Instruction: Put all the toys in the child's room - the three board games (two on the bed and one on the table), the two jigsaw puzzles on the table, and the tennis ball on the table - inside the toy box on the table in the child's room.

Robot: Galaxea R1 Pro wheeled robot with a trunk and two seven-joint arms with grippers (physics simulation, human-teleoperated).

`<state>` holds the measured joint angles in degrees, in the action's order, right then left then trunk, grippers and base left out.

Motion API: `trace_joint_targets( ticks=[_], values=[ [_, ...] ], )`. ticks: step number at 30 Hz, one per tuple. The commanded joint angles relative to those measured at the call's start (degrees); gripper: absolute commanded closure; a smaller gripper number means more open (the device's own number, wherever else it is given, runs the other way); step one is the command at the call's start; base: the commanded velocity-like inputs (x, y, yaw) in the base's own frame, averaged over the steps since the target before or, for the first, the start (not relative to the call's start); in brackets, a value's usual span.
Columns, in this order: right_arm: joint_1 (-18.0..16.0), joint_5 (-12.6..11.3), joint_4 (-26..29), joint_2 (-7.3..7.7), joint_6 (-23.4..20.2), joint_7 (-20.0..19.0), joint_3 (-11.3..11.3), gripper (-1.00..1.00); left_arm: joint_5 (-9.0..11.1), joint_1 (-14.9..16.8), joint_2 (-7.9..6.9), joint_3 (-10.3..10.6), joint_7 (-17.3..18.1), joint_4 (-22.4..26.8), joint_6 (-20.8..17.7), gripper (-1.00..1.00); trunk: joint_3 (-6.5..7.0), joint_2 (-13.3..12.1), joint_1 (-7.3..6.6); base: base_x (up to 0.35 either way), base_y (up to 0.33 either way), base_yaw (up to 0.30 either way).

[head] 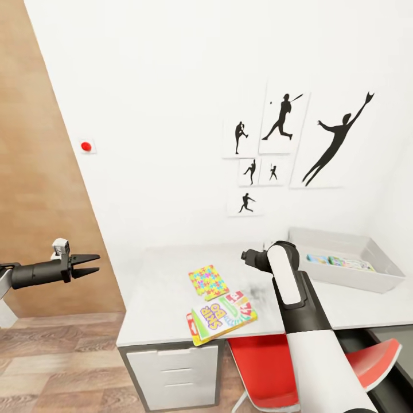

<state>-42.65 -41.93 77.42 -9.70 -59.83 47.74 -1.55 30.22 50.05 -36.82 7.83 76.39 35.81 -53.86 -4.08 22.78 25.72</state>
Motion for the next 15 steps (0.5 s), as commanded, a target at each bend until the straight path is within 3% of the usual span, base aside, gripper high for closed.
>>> trace_joint_targets(
  ticks=[1,5,11,14,15],
  values=[
    [-0.07,-0.52,0.06,0.01,-0.17,0.6,-0.03,-1.0,0.28,0.09,-0.06,0.31,0.0,-0.04,-0.45,-1.0,-0.14,0.14,0.06,0.234,0.001,0.0],
    [-0.07,-0.46,-0.02,0.03,-0.17,0.6,-0.03,-1.0,0.28,0.08,-0.03,0.32,-1.25,-0.04,-0.34,-1.0,-0.14,0.14,0.06,0.21,0.001,0.0],
    [-0.03,-0.38,-0.07,0.03,-0.17,0.64,-0.12,-1.0,0.28,0.08,-0.01,0.27,-3.97,-0.04,-0.23,-1.0,-0.15,0.14,0.06,0.06,0.0,0.0],
    [0.0,-0.26,-0.12,0.04,-0.17,0.67,-0.36,-1.0,0.28,0.07,0.01,0.26,-7.01,-0.04,-0.21,-1.0,-0.15,0.14,0.06,0.017,0.0,0.0],
    [0.07,-0.12,-0.15,0.04,-0.17,0.66,-0.49,-1.0,0.28,0.08,0.1,0.14,-13.29,-0.04,-0.2,-1.0,-0.15,0.14,0.06,0.004,0.0,0.0]
  ],
)
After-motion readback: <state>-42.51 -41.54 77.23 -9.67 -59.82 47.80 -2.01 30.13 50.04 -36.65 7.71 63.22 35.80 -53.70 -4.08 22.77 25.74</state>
